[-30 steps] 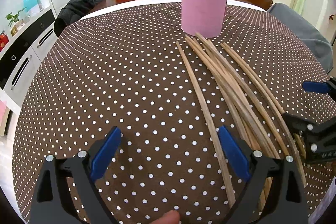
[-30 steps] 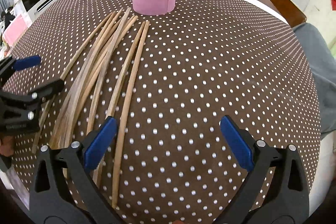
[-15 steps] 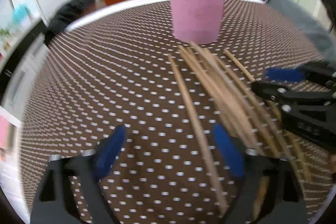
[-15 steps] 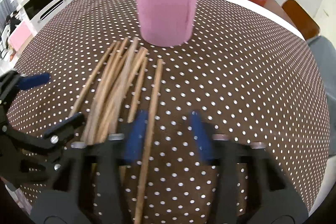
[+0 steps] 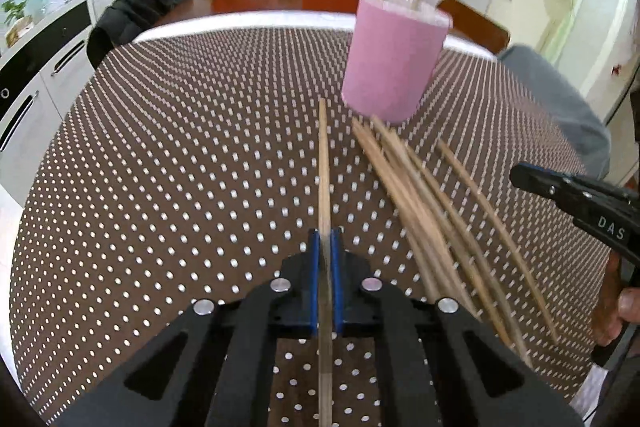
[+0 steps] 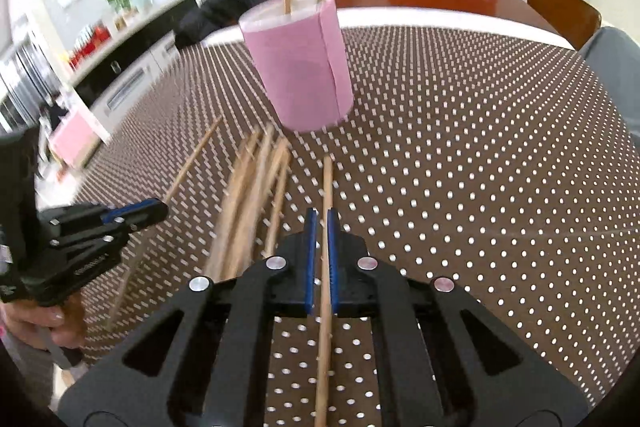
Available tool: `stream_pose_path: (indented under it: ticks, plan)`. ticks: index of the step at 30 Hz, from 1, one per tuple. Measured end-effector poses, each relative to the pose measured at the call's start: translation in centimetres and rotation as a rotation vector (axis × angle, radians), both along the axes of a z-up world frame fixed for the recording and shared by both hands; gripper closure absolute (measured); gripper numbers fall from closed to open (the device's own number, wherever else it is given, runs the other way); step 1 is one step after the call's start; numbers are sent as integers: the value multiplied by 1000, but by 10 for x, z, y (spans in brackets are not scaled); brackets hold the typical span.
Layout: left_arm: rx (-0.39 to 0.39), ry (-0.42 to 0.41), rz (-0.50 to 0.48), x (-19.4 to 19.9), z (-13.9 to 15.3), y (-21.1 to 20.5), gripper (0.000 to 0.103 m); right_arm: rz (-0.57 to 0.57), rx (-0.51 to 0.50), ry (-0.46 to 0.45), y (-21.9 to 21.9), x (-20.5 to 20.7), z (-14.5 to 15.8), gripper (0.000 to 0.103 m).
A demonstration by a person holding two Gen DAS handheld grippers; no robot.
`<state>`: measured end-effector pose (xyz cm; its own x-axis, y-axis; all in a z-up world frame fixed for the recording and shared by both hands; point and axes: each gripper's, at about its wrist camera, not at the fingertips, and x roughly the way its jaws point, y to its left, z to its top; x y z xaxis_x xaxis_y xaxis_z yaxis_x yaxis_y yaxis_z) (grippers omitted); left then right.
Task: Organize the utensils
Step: 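Close the right gripper on one stick while the left gripper grasps another, then lift the held sticks upright and carry both grippers over the pink cup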
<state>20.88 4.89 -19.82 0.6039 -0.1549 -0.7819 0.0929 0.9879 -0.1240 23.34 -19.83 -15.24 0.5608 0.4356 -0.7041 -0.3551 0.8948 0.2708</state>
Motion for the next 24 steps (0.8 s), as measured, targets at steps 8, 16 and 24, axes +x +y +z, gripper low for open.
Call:
stream_pose_path:
  ticks: [8,16,24]
  plan:
    - [6,-62,7,5,22,2,97,-27,-73,95,0,20,-11,88]
    - [13,-6,5,2,-4,-11,97,29,-243,141,35,17,-37,83]
    - [-3,-16,16,1,-2,-9,97,44,-156,105,31,6,-34,97]
